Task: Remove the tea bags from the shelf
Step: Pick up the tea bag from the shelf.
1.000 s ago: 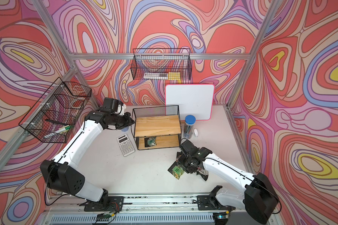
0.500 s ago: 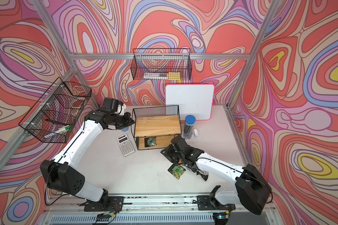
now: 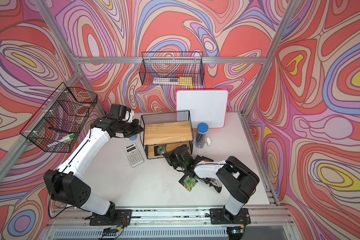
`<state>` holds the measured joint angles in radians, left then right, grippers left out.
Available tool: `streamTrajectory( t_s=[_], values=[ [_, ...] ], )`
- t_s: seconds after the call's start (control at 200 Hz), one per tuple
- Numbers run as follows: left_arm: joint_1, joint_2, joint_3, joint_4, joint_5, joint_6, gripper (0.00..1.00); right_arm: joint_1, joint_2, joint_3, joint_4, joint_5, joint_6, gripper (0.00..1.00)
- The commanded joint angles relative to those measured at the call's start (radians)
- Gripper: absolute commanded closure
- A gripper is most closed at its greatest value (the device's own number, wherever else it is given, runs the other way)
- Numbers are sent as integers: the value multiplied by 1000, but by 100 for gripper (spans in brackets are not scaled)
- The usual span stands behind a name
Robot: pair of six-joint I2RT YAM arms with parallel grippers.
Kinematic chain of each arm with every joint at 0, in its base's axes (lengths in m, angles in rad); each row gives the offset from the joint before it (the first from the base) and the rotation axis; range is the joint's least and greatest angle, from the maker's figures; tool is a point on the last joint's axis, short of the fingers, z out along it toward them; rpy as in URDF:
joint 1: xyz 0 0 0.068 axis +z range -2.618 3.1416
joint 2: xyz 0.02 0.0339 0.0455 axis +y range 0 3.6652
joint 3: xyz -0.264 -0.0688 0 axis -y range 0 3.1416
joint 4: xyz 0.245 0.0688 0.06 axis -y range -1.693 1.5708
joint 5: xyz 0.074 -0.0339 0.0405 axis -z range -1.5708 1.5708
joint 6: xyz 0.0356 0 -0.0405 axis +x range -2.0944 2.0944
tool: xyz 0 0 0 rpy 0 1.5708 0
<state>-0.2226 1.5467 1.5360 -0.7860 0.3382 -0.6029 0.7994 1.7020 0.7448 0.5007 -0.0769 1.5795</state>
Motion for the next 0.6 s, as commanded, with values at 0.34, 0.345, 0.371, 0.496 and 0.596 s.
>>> streamTrajectory(
  t_s=[0.34,0.345,0.371,0.496,0.596],
  values=[
    [-1,11,2,21,25,4,100,88,193,19,271,262,219,84],
    [-1,10,2,21,26,4,100,89,196,21,273,266,221,84],
    [-1,11,3,21,25,4,100,95,210,28,283,279,229,84],
    [-1,8,-3,22,26,2,100,109,254,68,294,347,235,84],
    [-1,2,-20,28,30,2,100,110,274,102,268,380,241,85]
  ],
)
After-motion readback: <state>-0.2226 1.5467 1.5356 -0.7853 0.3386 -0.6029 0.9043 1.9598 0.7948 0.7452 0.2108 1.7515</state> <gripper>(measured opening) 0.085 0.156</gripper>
